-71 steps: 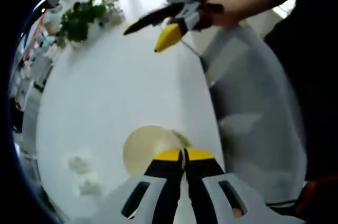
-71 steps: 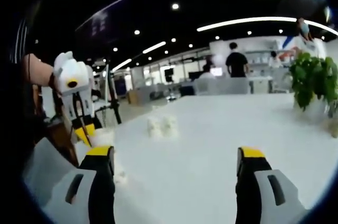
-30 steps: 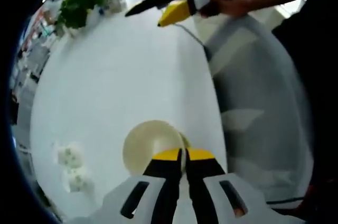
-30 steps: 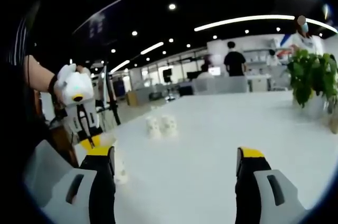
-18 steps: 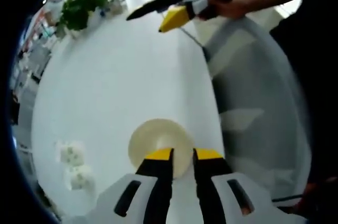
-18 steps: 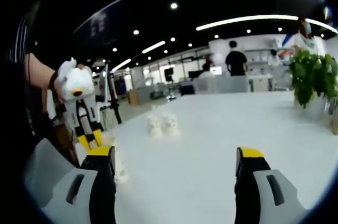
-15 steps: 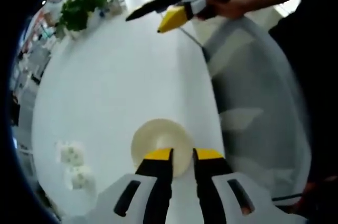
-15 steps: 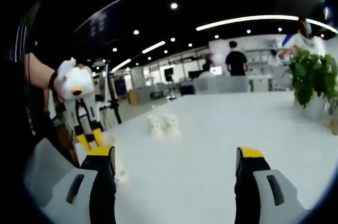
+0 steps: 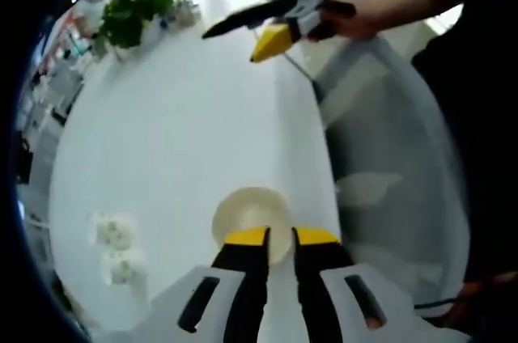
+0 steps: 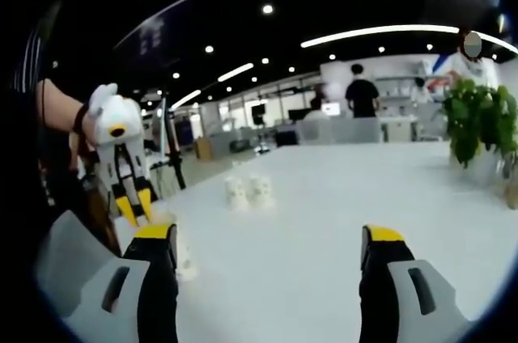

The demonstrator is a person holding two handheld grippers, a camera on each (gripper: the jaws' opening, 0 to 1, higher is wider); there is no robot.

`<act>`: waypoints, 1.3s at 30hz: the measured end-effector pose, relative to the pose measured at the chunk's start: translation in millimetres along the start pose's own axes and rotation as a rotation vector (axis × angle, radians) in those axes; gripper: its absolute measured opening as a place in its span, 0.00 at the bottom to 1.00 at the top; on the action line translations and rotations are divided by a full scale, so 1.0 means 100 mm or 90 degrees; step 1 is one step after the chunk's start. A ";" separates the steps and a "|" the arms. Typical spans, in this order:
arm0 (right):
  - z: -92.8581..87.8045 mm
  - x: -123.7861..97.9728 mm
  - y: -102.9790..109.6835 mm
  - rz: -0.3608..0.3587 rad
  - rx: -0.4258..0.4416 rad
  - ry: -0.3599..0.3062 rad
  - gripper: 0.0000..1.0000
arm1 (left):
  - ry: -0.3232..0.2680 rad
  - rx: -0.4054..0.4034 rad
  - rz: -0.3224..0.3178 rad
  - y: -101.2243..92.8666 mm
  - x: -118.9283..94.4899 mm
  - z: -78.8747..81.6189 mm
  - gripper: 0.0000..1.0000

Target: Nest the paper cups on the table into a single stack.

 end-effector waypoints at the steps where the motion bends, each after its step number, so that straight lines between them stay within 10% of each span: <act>1: 0.00 0.00 0.00 0.000 -0.001 0.000 0.92 | -0.002 -0.001 0.001 0.00 0.00 0.00 0.09; 24: 0.00 -0.05 -0.04 -0.013 0.003 -0.004 0.92 | -0.009 -0.010 0.004 -0.02 0.13 0.00 0.05; 39: -0.02 0.00 0.01 0.000 -0.002 0.013 0.92 | -0.146 -0.095 0.069 0.22 -0.27 0.01 0.13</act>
Point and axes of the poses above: the point that each gripper's makers call its tool centre point, and the gripper's own axes: x roughly forward along the fingers, y roughly to its left, z roughly out of its top, the point moved 5 cm from there along -x, roughly backward along the fingers, and after that the axes turned 10 degrees about -x, right-handed, at the moved point
